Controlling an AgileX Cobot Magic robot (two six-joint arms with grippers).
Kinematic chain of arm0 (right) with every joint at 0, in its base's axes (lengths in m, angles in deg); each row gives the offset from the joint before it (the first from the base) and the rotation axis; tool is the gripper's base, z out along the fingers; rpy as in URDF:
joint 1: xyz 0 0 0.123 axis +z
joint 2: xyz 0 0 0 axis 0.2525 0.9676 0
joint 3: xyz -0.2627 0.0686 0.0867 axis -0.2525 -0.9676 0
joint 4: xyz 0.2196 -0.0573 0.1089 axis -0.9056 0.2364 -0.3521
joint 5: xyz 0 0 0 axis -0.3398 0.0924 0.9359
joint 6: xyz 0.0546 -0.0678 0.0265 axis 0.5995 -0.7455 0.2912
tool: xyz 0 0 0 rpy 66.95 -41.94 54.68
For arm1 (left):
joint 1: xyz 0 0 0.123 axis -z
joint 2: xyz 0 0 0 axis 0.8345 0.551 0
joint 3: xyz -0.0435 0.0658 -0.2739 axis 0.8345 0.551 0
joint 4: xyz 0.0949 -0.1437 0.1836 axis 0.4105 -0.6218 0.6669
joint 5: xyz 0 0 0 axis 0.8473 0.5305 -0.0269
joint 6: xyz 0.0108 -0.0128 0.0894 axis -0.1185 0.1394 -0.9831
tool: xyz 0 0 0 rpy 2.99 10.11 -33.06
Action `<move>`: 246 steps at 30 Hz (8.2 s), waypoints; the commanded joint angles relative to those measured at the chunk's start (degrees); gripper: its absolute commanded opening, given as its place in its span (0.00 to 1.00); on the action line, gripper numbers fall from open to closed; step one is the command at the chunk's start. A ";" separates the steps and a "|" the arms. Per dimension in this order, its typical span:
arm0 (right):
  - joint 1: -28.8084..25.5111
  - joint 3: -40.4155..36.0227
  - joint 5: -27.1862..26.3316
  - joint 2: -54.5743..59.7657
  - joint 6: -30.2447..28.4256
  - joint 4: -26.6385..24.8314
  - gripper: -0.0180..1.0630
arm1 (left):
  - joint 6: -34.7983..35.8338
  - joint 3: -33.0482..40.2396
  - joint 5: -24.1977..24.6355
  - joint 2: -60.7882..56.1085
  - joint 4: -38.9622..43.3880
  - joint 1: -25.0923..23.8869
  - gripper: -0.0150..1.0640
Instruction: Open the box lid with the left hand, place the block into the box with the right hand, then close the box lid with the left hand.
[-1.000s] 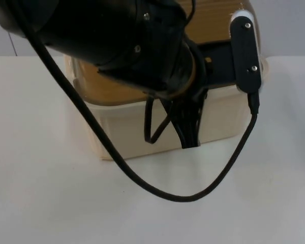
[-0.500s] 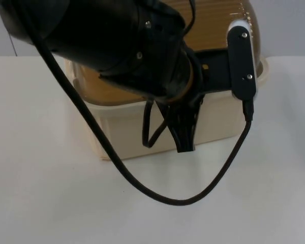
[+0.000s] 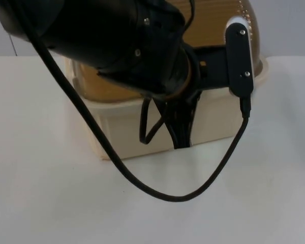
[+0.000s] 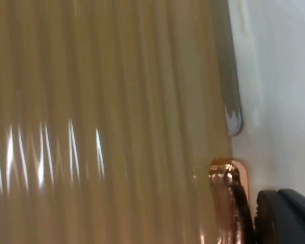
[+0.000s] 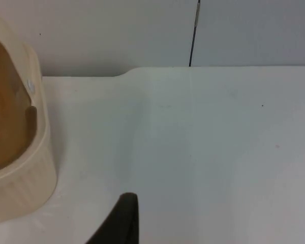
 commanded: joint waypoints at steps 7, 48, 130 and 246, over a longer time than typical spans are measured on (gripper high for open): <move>0.13 0.27 0.14 -0.13 -0.16 0.21 0.99 | -0.13 0.14 1.79 -1.35 1.18 -0.25 0.01; 0.13 0.27 1.14 -0.13 -0.16 -0.03 0.99 | -6.35 -11.68 -4.51 -4.31 -6.71 -13.00 0.01; 0.13 0.27 2.02 -0.13 0.39 -0.39 0.99 | -12.50 5.91 -8.09 -41.09 -63.20 -42.08 0.96; -16.56 -7.23 -7.37 51.16 -14.27 -10.15 0.02 | -15.93 5.91 -0.56 -60.84 -61.87 -42.08 0.96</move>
